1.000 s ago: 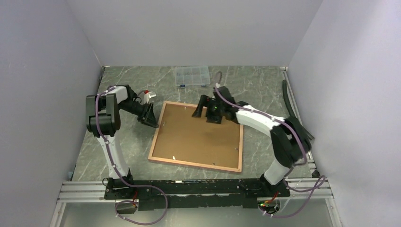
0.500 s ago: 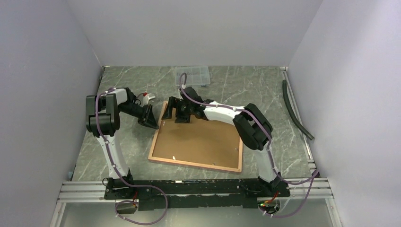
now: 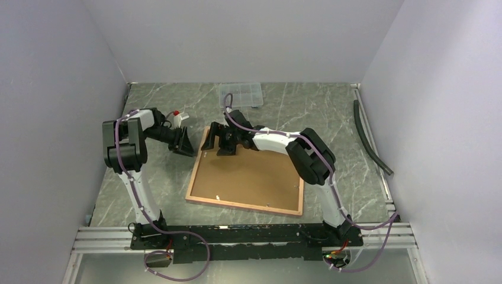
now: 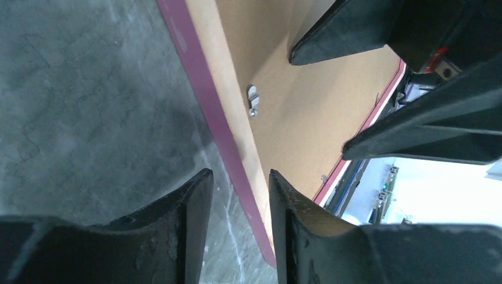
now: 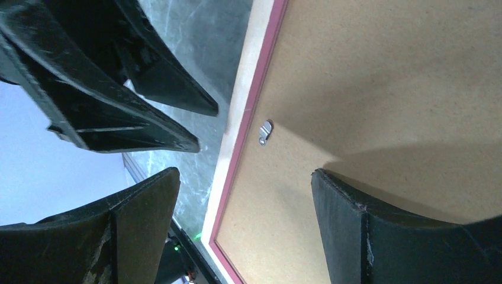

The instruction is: Put the photo into the frame

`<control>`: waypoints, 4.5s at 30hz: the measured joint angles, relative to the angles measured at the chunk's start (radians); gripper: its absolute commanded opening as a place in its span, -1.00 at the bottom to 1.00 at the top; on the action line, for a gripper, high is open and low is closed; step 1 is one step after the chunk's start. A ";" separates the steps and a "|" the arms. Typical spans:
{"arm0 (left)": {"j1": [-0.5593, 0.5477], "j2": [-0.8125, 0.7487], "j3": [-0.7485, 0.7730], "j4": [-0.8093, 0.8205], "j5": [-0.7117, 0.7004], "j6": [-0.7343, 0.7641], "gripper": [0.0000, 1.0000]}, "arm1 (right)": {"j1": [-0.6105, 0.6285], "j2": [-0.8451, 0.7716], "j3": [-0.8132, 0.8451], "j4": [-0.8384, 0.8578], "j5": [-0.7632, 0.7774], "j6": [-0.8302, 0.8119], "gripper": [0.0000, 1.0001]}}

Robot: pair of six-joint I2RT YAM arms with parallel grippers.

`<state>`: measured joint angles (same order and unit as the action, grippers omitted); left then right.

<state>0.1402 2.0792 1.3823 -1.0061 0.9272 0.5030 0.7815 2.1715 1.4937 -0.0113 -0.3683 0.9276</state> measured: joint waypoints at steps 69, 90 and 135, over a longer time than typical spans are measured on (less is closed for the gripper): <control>-0.004 0.057 -0.041 0.027 0.052 -0.037 -0.93 | 0.039 0.110 0.108 0.074 -0.051 0.072 0.56; -0.004 0.057 -0.041 0.027 0.052 -0.037 -0.95 | 0.035 0.151 0.147 0.105 -0.114 0.071 0.54; 0.171 -0.444 0.083 -0.264 -0.067 0.080 0.95 | 0.498 -0.547 -0.558 -0.275 0.502 -0.651 0.03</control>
<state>0.3107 1.6356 1.4654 -1.2701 0.8600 0.5835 1.2793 1.6245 0.9356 -0.2859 0.1333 0.2764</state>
